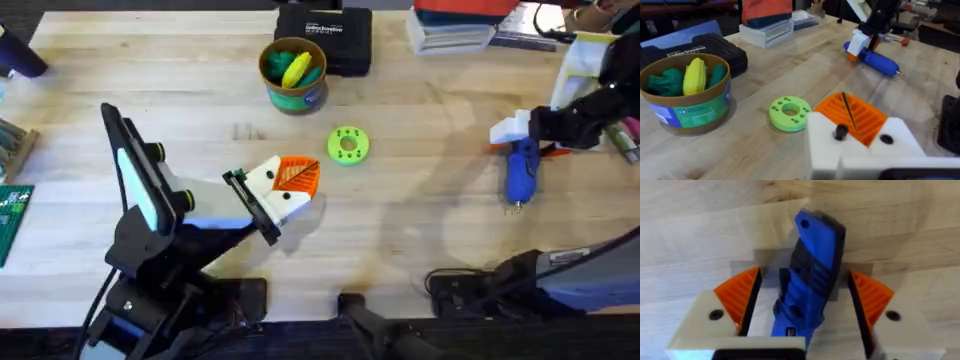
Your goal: Pick up the gripper from the table and insert it into the empty holder that is missing its gripper. Then pick up a screw, insert it into the mounting hole, and use the screwdriver to tighten it. Finally, clean up the table by picking up the vegetable and placing it into the bucket.
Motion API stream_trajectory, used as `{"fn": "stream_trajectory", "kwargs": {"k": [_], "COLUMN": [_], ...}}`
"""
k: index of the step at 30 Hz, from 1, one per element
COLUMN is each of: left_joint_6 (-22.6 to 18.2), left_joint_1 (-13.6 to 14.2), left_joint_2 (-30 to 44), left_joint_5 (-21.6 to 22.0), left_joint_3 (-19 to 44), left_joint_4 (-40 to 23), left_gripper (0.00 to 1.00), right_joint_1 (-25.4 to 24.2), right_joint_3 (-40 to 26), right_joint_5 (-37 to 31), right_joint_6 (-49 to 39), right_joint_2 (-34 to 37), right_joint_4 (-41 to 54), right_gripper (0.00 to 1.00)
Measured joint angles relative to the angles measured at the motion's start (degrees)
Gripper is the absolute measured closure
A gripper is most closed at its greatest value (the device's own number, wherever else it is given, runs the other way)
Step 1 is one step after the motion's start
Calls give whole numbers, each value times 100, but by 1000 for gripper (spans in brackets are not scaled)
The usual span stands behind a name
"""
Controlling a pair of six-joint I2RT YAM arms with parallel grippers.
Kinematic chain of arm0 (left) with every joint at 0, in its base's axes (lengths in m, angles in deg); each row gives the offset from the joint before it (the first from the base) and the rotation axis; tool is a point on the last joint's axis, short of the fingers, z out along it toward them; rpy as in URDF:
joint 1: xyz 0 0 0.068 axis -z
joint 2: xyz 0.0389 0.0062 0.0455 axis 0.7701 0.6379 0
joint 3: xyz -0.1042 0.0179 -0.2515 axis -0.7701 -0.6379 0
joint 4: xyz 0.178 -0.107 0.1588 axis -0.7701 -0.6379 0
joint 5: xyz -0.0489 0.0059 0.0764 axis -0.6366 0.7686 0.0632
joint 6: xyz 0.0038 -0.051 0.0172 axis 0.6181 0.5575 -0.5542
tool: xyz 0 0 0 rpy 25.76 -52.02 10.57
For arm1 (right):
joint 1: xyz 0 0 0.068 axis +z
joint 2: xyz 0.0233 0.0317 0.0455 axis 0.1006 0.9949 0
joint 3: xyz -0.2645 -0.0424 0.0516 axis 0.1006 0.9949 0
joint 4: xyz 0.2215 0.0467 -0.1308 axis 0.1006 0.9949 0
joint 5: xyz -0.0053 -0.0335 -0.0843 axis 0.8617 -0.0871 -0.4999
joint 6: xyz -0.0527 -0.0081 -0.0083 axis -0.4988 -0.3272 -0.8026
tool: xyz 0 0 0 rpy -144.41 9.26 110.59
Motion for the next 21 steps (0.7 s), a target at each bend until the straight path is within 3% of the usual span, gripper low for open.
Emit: {"fn": "stream_trajectory", "kwargs": {"k": [3,6,8,10,14,18,21], "left_joint_6": [0,0,0,0,0,0,0], "left_joint_1": [0,0,0,0,0,0,0], "left_joint_2": [0,0,0,0,0,0,0], "left_joint_5": [2,0,2,1,2,2,2], "left_joint_3": [0,0,0,0,0,0,0], "left_joint_4": [0,0,0,0,0,0,0], "left_gripper": [986,986,986,986,986,986,986], "right_joint_1": [54,73,91,114,125,131,136], "right_joint_3": [0,0,0,0,0,0,-22], "right_joint_5": [-69,-111,-118,-113,-86,-85,-63], "right_joint_6": [2,-2,-4,-20,-31,-31,-31], "right_joint_2": [2,6,6,7,8,30,30], "right_joint_4": [-34,-80,-111,-165,-213,-195,-20], "right_gripper": [20,107,216,418,650,956,970]}}
